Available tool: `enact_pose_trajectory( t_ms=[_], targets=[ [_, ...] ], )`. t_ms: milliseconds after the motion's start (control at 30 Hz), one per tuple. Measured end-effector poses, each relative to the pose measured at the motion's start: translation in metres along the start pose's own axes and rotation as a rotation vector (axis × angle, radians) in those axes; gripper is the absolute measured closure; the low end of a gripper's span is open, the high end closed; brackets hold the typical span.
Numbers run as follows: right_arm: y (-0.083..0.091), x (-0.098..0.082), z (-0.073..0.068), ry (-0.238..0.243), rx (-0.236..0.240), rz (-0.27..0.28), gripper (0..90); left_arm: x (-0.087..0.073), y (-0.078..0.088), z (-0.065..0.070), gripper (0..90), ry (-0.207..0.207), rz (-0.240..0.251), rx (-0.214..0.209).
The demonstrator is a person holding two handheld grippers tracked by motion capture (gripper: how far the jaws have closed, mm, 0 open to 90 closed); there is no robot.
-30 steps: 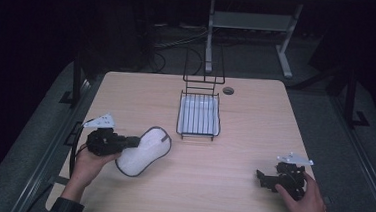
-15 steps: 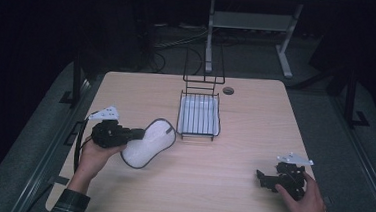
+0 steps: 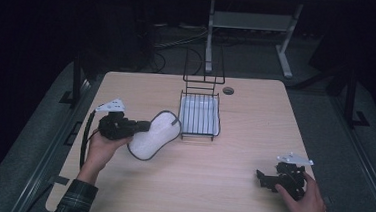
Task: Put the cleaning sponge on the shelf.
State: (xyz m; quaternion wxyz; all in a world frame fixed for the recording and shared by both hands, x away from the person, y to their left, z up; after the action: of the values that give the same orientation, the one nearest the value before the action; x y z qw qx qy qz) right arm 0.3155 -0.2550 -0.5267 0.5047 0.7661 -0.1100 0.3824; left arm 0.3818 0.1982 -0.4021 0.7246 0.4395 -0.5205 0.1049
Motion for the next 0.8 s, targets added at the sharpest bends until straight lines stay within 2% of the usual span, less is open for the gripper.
enact_pose_trajectory(
  t_ms=[367, 800],
  targets=[
    [0.0, 0.0, 0.0, 0.0, 0.001, 0.0, 0.0, 0.016, -0.019, 0.0, 85.2, -0.009, 0.013, -0.003],
    [0.0, 0.0, 0.0, 0.0, -0.001, 0.0, 0.0, 0.031, -0.047, 0.0, 85.2, -0.001, 0.024, -0.008]
  ],
)
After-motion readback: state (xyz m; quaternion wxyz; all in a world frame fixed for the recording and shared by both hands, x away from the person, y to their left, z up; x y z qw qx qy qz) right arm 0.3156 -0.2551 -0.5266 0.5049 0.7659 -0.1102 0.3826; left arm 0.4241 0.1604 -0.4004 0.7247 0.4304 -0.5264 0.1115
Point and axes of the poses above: each handheld gripper's, and its own axes: y roughly backward along the jaws, x roughly out of its top, z roughly to its right, the point moved 6 cm from there along -y, roughly forward along the jaws, and after that the axes turned 14 degrees about x, right-handed, at the moved point
